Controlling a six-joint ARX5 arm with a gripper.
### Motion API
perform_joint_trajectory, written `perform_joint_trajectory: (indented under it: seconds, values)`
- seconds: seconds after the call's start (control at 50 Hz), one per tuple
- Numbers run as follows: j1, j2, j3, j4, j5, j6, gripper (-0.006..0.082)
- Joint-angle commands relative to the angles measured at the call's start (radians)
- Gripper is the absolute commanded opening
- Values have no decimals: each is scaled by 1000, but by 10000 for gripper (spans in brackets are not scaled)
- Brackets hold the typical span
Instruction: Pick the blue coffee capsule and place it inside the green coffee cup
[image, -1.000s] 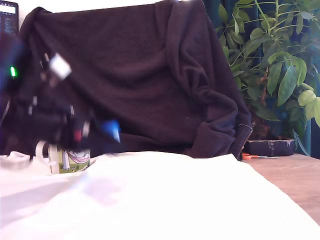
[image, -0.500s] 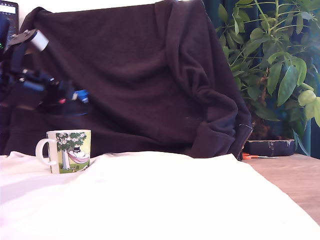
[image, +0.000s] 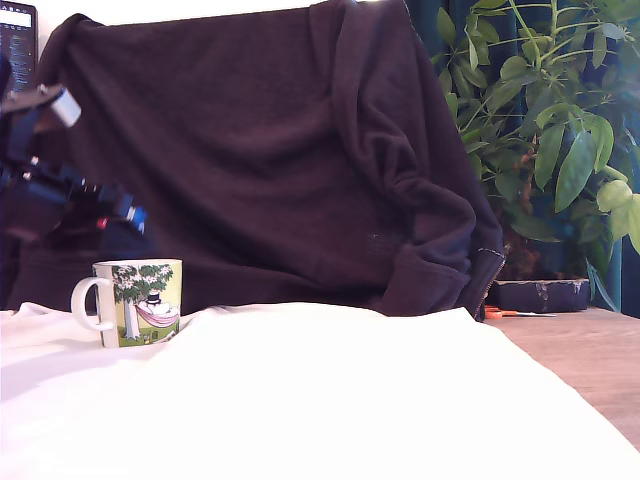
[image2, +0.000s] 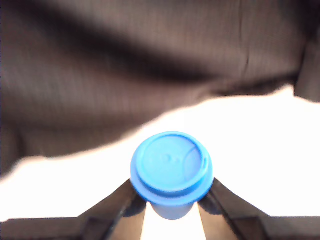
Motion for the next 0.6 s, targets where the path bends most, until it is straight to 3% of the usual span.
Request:
perform_joint_trajectory:
  seconds: [0.0, 0.08, 0.14, 0.58]
  values:
    - [-1, -2, 11, -16, -1, -11, 314]
    - [-1, -2, 11, -24, -1, -11, 510]
    - [-1, -2, 13, -23, -1, -14, 585]
    - [0, -70, 23, 8, -10, -21, 578]
